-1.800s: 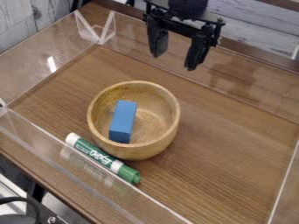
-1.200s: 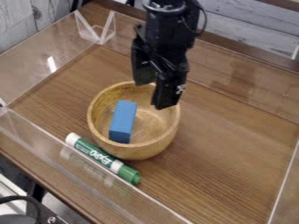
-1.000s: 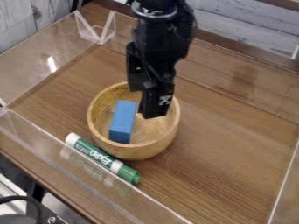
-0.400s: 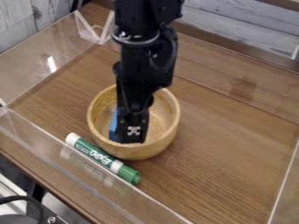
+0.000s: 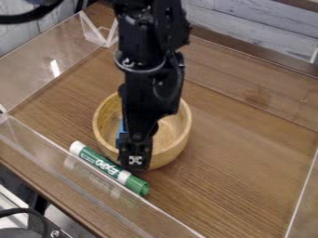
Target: Put the green marker in the brown bowl
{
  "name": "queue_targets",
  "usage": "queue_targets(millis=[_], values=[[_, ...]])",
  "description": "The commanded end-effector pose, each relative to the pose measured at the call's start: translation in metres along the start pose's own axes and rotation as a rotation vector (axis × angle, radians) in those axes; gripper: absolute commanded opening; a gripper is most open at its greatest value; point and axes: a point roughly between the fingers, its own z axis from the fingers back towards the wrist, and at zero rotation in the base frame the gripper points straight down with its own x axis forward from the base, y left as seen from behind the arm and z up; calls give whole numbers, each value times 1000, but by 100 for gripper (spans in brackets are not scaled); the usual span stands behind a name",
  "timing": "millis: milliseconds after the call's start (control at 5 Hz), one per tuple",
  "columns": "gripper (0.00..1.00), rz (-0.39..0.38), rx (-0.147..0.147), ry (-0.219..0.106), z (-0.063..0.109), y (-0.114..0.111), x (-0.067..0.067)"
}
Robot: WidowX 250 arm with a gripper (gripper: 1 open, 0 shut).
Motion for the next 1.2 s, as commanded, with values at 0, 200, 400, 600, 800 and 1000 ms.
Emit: queue_targets(millis=[0,200,400,600,800,1000], values=[[100,-12,30,-14,-2,0,1],[100,-26,34,-13,-10,0,2],[100,-32,37,-12,-16,1,2],[100,-37,39,-9,-23,1,2],[100,-43,43,-7,-31,1,2],[100,-48,43,-4,-38,1,2]])
